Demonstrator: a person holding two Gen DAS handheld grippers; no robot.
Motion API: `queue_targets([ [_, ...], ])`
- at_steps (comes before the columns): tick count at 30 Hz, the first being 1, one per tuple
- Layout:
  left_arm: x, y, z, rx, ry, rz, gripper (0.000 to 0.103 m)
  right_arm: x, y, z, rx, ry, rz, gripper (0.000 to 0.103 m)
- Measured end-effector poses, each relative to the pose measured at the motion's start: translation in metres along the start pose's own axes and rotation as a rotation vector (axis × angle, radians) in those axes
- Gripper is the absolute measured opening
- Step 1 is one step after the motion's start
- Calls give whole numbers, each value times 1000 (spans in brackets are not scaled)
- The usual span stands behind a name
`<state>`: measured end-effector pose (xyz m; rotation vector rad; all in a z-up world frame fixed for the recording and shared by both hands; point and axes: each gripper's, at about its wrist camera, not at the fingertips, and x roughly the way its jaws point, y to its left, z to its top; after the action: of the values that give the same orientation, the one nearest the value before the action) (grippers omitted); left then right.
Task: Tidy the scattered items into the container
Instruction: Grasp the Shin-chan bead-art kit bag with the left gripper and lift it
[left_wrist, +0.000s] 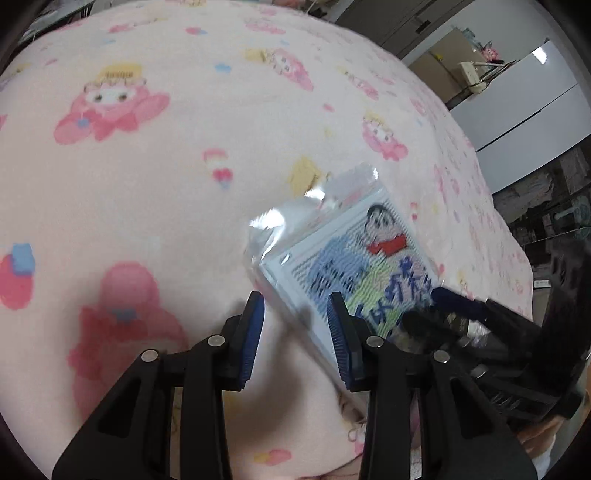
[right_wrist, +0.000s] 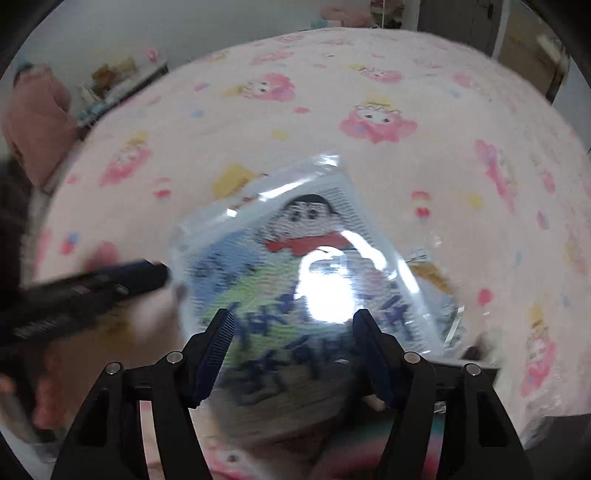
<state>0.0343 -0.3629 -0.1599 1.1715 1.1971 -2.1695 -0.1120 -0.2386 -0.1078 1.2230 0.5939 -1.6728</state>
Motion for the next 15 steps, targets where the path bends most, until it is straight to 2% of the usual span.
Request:
queue_targets([
  [1, 2, 6, -9, -9, 43, -28, 35, -1, -3, 3, 19, -20, -9, 64],
  [3, 17, 3, -20, -20, 112, -90, 37, 4, -7, 12, 18, -56, -123, 64],
  [4, 24, -1, -25, -13, 127, -93, 37, 11, -11, 17, 18, -47, -163, 64],
  [6, 30, -9, -31, 7, 111, -94, 38, 26, -30, 27, 33, -10, -176, 64],
  [7, 32, -10, -30, 1, 101, -91, 41, 33, -36, 31, 51, 19, -179, 66],
  [12, 29, -3, -13, -55, 45, -69, 43, 51, -57, 35, 135, 90, -110, 72],
  [15, 9, 8, 3, -59, -37, -25, 43, 50, -54, 28, 156, 90, -24, 72],
])
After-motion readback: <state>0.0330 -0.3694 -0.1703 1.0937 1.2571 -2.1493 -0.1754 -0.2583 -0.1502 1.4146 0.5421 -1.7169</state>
